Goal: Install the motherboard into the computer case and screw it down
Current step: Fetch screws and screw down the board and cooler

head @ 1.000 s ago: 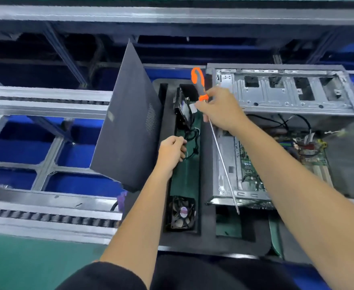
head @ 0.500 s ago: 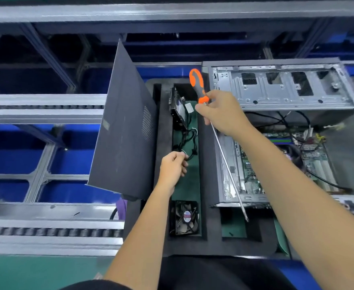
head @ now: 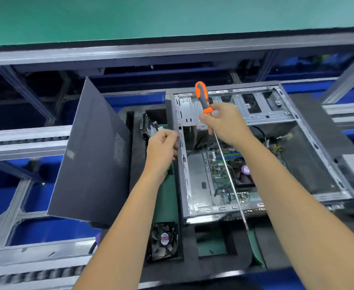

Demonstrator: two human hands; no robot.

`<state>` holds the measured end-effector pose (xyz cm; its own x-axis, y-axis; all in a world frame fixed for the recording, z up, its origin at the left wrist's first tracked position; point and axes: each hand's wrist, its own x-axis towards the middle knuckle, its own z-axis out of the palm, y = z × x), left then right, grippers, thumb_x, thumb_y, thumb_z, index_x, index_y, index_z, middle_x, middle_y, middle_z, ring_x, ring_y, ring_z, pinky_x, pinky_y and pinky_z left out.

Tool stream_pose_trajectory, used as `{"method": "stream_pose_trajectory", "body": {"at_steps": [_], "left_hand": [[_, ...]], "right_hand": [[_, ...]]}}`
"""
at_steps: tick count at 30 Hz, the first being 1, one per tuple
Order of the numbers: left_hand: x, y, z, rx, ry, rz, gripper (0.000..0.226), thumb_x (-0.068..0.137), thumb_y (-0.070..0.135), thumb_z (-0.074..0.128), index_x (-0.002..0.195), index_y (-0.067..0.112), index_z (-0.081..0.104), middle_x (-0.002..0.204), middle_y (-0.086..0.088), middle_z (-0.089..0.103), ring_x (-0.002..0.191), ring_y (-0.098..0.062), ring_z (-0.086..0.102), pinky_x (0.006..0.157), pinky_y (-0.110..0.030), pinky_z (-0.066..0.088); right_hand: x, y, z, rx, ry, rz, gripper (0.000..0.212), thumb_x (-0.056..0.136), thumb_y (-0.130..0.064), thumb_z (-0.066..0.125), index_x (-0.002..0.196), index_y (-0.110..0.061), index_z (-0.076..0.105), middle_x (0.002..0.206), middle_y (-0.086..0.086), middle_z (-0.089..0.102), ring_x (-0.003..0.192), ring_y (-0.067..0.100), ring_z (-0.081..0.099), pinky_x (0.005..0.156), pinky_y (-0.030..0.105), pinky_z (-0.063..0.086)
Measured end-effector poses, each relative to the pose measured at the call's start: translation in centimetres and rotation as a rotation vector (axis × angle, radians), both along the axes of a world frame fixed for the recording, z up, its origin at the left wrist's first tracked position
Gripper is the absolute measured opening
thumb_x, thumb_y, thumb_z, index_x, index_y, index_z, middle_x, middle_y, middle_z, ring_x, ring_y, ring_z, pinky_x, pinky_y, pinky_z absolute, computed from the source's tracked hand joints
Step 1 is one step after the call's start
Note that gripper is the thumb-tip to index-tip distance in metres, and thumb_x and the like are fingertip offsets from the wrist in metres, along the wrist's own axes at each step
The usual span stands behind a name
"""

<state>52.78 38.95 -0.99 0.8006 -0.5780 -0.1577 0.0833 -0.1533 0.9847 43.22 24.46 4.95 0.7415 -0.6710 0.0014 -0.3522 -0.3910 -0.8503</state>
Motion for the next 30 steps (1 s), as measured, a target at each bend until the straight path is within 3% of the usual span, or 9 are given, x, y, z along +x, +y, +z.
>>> {"method": "stream_pose_trajectory", "body": {"at_steps": [5,11,16,21,24,30], "left_hand": [[-1.5,-1.7,1.6,0.104,-0.231,0.007,0.019,0.09,0.023,0.054,0.075,0.013,0.06,0.062,0.007,0.057,0.045,0.0,0.042,0.045,-0.013,0.035],[-4.2,-3.6,3.0,0.121,-0.163,0.056,0.016,0.092,0.021,0.052,0.086,0.01,0.06,0.067,0.003,0.06,0.049,-0.005,0.05,0.046,-0.02,0.041],[-4.9,-2.7,3.3,0.062,-0.074,0.163,0.013,0.092,0.02,0.052,0.086,0.011,0.061,0.066,-0.001,0.06,0.045,-0.007,0.051,0.042,-0.023,0.041],[-4.9,0.5,3.9,0.026,-0.028,0.233,0.017,0.093,0.018,0.05,0.086,0.005,0.059,0.062,-0.002,0.062,0.042,-0.009,0.049,0.04,-0.02,0.037],[-4.5,3.6,4.0,0.045,-0.064,0.269,0.021,0.092,0.019,0.05,0.085,0.003,0.06,0.058,0.005,0.062,0.042,-0.007,0.047,0.038,-0.017,0.037],[-2.4,13.0,5.1,0.041,-0.116,0.323,0.032,0.093,0.025,0.048,0.062,0.02,0.057,0.059,0.0,0.056,0.053,-0.016,0.045,0.049,-0.028,0.034]], "right_hand": [[-3.1,-2.6,0.4,0.042,-0.026,-0.067,0.013,0.09,-0.027,0.057,0.08,-0.018,0.057,0.044,-0.006,0.057,0.035,0.005,0.037,0.036,0.014,0.032],[-2.7,-2.3,0.4,0.138,0.005,-0.018,0.018,0.09,-0.021,0.05,0.095,-0.007,0.061,0.046,-0.002,0.057,0.032,0.003,0.038,0.04,0.02,0.031],[-1.1,0.3,0.4,0.127,0.022,0.16,0.016,0.093,-0.023,0.046,0.086,-0.016,0.058,0.049,-0.003,0.058,0.037,0.003,0.042,0.04,0.02,0.035],[0.2,4.2,0.5,0.133,-0.003,0.295,0.013,0.091,-0.02,0.051,0.08,-0.018,0.058,0.046,-0.003,0.056,0.033,0.001,0.041,0.035,0.015,0.031],[1.6,7.5,0.8,0.113,0.002,0.349,0.009,0.09,-0.018,0.051,0.086,-0.014,0.057,0.046,-0.005,0.056,0.036,0.001,0.044,0.043,0.019,0.034],[4.8,16.8,2.2,0.082,-0.027,0.459,0.011,0.09,-0.021,0.052,0.093,-0.013,0.058,0.044,-0.006,0.057,0.039,0.0,0.047,0.047,0.02,0.035]]}}
